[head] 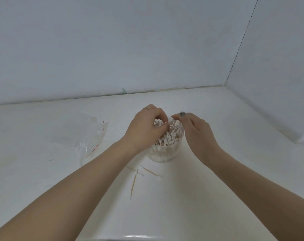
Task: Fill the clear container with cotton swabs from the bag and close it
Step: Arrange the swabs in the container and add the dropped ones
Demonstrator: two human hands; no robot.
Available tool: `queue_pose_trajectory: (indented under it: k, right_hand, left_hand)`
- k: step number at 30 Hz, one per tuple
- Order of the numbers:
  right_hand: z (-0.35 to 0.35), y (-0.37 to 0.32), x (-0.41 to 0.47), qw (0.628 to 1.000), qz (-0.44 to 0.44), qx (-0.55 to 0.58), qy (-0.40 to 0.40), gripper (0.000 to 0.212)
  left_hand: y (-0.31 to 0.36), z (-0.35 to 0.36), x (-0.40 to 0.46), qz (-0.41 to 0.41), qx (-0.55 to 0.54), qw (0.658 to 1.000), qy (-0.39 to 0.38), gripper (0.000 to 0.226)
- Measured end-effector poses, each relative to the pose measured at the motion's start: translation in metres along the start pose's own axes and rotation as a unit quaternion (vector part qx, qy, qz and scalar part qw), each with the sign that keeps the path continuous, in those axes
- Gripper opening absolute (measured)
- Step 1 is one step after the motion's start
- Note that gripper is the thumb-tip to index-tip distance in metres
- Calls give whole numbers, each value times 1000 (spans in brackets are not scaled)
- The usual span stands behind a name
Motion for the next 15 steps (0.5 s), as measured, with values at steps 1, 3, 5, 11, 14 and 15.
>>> queue_pose_trajectory:
  k: [1,3,5,11,14,15]
  right_hand:
    - [0,-3,-2,1000,-18,-12,-13,37]
    - [0,-5,-4,996,-61,-51,-43,38]
    - [1,-5,-5,987,-101,-104,-62,39]
    - [4,2,-9,976,-129,-145,-96,38]
    - [2,6,-9,987,-98,-95,-89,37]
    - [1,7,-8,992,-74,-60,-84,36]
  left_hand:
    - [1,0,0,2,-13,1000,0,6]
    - [0,-1,-2,5,-32,999,7,8]
    - [-1,-2,-7,14,-42,999,20,11]
    - [-8,7,-16,-10,-108,994,19,10]
    - [-9,5,-15,-38,-139,989,39,14]
    - [-8,4,-13,-44,-147,987,41,15]
Point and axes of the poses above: each hand's wrist, its own x-axis towards the middle knuckle, its own z-axis out of the palm, y = z × x, the point moved 1 cm from there along x, towards the middle knuckle, and after that the axes turned 3 degrees about x, right-handed, at the moved point
